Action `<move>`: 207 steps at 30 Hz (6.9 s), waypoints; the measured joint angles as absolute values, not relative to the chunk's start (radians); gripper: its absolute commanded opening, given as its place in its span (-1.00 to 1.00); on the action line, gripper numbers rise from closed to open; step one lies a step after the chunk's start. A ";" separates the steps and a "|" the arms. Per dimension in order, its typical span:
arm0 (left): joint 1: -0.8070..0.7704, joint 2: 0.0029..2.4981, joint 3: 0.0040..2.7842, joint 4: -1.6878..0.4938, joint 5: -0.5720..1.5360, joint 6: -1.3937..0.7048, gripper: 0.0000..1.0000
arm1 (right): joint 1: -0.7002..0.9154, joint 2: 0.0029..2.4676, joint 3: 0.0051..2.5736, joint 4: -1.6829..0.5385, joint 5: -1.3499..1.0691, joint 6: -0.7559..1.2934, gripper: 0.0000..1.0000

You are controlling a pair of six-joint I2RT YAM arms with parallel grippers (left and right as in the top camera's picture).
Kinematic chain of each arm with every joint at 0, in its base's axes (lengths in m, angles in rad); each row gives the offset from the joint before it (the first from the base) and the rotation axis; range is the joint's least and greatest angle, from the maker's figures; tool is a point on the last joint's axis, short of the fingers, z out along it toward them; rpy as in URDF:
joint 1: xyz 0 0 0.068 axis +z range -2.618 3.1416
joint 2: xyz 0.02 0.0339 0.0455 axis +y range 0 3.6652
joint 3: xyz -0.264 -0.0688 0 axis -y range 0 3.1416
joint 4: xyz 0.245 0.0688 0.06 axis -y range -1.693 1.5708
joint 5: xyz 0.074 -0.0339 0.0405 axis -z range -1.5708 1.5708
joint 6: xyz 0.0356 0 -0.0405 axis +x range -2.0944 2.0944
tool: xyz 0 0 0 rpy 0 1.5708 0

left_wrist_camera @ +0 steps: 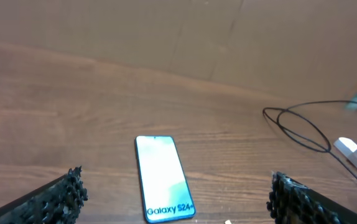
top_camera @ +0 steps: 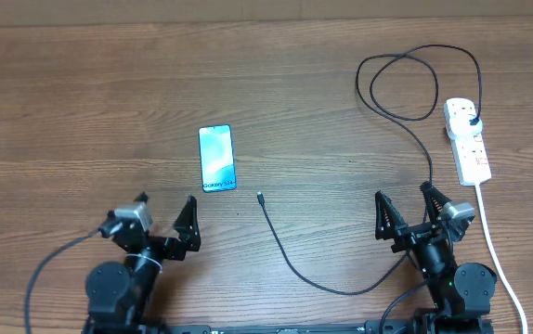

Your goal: Plug charger to phone and switch on socket

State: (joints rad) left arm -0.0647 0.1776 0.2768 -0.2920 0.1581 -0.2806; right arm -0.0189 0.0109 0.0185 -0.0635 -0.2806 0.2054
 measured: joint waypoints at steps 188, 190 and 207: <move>-0.344 2.130 1.806 -1.150 -0.029 -0.401 -0.48 | -0.019 0.011 0.019 -0.064 -0.281 0.205 0.99; -0.363 2.130 1.813 -1.150 -0.015 -0.414 -0.56 | -0.019 0.011 0.019 -0.064 -0.281 0.205 1.00; -0.411 2.130 1.814 -1.215 0.147 -0.562 -0.92 | -0.019 0.011 0.019 -0.064 -0.281 0.205 1.00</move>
State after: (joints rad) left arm -0.4110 2.1304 1.8137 -1.2152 0.1474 -0.5617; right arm -0.0189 0.0109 0.0185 -0.0635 -0.2810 0.2054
